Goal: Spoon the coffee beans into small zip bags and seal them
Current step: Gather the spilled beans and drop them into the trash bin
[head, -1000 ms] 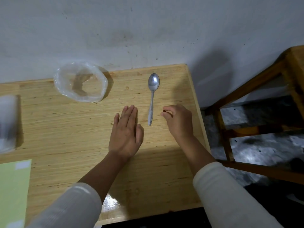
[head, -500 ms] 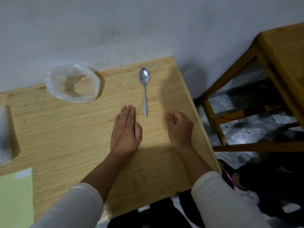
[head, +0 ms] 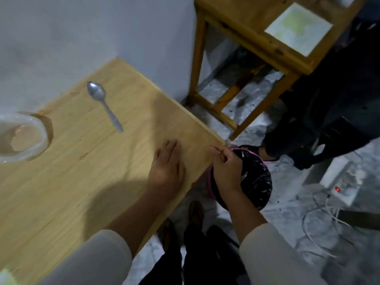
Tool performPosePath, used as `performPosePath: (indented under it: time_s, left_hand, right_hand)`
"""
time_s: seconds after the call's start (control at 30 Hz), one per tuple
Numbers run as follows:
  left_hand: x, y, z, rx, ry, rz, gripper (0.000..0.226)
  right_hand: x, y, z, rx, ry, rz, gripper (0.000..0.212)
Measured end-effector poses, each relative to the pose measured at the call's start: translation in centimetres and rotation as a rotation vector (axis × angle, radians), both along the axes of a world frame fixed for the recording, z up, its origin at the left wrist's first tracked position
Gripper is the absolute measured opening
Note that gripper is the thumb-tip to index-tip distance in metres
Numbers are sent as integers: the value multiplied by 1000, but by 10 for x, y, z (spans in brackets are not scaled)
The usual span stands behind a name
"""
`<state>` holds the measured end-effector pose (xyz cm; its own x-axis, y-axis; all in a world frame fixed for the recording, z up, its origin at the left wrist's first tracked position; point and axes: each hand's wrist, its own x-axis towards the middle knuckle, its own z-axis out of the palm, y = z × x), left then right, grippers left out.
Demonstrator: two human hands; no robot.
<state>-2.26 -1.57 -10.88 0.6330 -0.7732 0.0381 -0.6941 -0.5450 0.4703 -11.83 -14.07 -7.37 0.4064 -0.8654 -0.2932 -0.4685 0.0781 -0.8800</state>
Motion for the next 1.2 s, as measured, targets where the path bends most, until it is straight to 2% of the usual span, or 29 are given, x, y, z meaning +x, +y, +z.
performPosePath:
  time_s: [0.17, 0.3, 0.43, 0.63, 0.73, 0.83, 0.97, 1.1, 1.2]
  left_hand:
    - [-29, -52, -3, -12, -93, -125, 46]
    - [-40, -66, -5, -44, -178, -139, 42]
    - [-44, -68, -4, -68, -216, -102, 41]
    - [-45, -68, -7, 8, -288, -114, 44]
    - [-45, -70, -2, 27, -214, -95, 45]
    - [-43, -75, 8, 9, -55, -48, 49]
    - [-33, -80, 27, -45, 47, 10, 47]
    - [-12, -79, 52, 6, -73, 60, 45]
    - [7, -61, 75, -66, -89, 166, 44]
  right_hand:
    - [-58, -45, -17, -136, 190, -111, 13]
    - [-95, -66, -30, -197, 236, -113, 13]
    - [-117, -74, -47, -267, 337, -1, 19]
    - [-122, -75, -50, -323, 465, 163, 37]
    - [-112, -74, -45, -399, 532, 300, 45]
    - [-95, -72, -35, -557, 488, 313, 45]
    - [-64, -71, -13, -669, 399, 349, 42]
    - [-25, -72, 12, -728, 300, 443, 46]
    - [9, -65, 29, -759, 258, 540, 46]
